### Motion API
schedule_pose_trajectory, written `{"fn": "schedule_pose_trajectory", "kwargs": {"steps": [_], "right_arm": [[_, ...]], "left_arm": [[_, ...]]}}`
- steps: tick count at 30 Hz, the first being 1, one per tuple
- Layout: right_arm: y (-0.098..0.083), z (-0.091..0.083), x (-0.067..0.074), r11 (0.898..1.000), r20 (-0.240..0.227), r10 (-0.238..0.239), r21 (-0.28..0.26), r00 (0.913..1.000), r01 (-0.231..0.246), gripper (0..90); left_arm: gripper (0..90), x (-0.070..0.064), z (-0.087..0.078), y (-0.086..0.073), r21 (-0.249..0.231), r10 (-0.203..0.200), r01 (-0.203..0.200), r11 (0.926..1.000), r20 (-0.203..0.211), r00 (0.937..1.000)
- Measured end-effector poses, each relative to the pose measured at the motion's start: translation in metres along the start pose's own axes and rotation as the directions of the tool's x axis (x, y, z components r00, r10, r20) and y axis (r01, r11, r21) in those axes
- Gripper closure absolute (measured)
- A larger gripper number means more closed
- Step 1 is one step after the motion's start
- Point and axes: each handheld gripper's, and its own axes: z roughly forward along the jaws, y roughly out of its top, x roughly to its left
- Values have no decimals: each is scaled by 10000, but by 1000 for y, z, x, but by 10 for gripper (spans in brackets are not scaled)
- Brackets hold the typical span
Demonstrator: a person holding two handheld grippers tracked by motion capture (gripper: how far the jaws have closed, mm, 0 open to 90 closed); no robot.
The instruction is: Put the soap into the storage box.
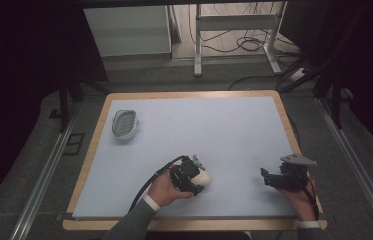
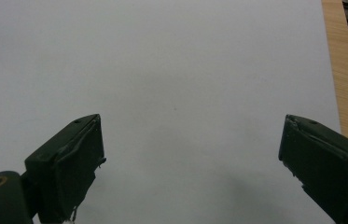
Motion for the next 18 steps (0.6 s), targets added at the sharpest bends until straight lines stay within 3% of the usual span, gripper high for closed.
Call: {"fn": "schedule_pose_trajectory", "kwargs": {"steps": [18], "right_arm": [[-1,1,0,10000,21,-14,85,10000,14,65]], "left_arm": [[495,23,-28,-9,-911,-641,642,9938,44,9979]]}}
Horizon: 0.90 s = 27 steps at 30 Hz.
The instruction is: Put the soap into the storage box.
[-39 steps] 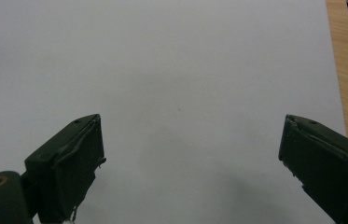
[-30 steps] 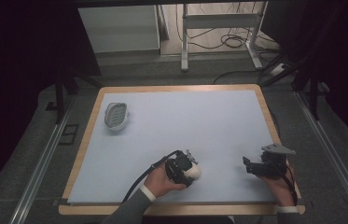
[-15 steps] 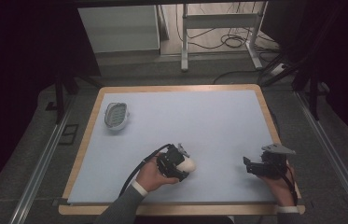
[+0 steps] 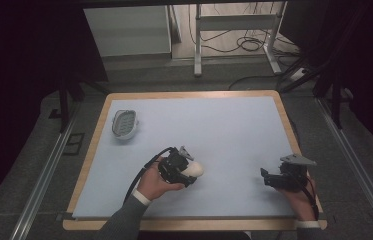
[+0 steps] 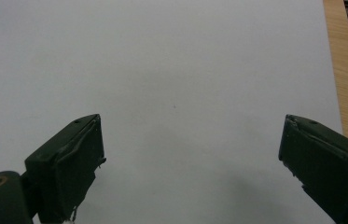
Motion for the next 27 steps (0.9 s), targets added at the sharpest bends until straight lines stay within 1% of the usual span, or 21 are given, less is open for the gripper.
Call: {"fn": "schedule_pose_trajectory", "kwargs": {"steps": [5,8,11,13,16,21,22,24,27], "right_arm": [[0,0,-1,10000,18,44,-27,10000,-44,65],[0,0,-1,10000,20,17,-20,10000,-17,65],[0,0,-1,10000,24,19,-11,10000,-19,65],[0,0,-1,10000,21,12,-15,10000,-12,65],[0,0,0,10000,14,19,-11,10000,-19,65],[0,1,-1,10000,20,1,-3,10000,-1,65],[0,1,-1,10000,22,8,-10,10000,-8,65],[0,0,-1,10000,25,14,-15,10000,-14,65],[-1,1,-1,10000,31,8,1,10000,-8,65]], "left_arm": [[494,5,-8,0,-114,-61,59,9999,-137,9999],[495,6,-12,0,-115,11,-13,9999,-234,9997],[495,7,-14,0,-125,6,-9,9999,-239,9997],[494,11,-16,0,-98,6,-9,10000,-296,9996],[495,15,-20,-1,-106,-100,96,9999,-394,9992],[495,26,-26,-3,-152,-295,288,9995,-450,9986],[495,26,-26,-3,-152,-295,288,9995,-450,9986],[495,32,-29,-4,-55,-370,367,9993,-631,9973],[495,37,-33,-5,-89,-449,444,9990,-750,9962]]}}
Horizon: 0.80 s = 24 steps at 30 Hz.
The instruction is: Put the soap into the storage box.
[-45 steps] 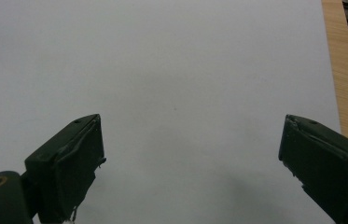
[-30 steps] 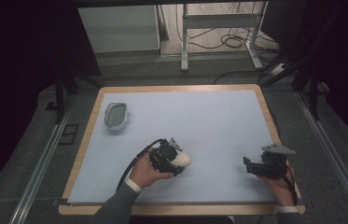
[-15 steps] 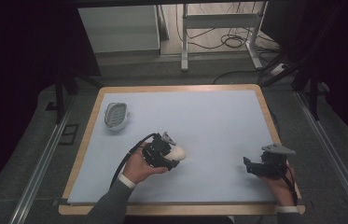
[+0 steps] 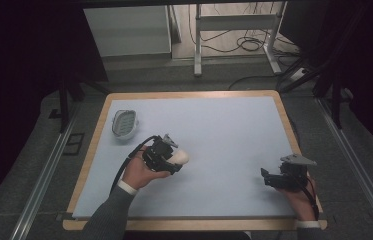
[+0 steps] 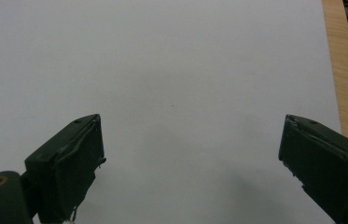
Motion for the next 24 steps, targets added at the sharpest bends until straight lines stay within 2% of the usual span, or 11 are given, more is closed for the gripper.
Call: {"fn": "schedule_pose_trajectory", "kwargs": {"steps": [24], "right_arm": [[-1,2,0,10000,33,-1,83,10000,1,65]], "left_arm": [[495,33,-18,-4,-73,-606,603,9982,-513,9968]]}}
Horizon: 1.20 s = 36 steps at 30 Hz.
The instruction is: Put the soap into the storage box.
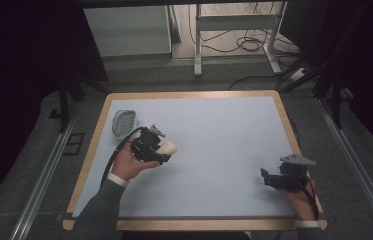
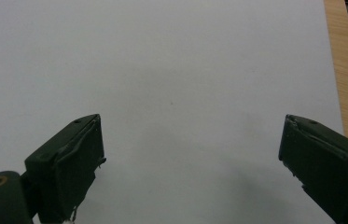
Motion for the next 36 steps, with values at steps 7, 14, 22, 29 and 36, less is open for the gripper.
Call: {"fn": "schedule_pose_trajectory", "kwargs": {"steps": [7,14,22,29,36], "right_arm": [[0,0,0,10000,16,-12,24,10000,12,65],[-1,1,0,10000,1,-23,68,10000,23,64],[-1,2,0,9999,6,-20,101,10000,20,65],[-2,2,0,9999,2,-20,113,10000,20,65],[-2,3,0,9999,6,-37,149,10000,37,65]], "left_arm": [[495,8,-4,0,-61,-186,185,9998,-80,9998],[495,19,-10,0,-127,-399,396,9991,-272,9988],[495,28,-14,-1,-115,-545,541,9985,-379,9978],[495,36,-19,-1,-126,-684,678,9976,-506,9964],[495,42,-22,0,-182,-760,750,9970,-622,9952]]}}
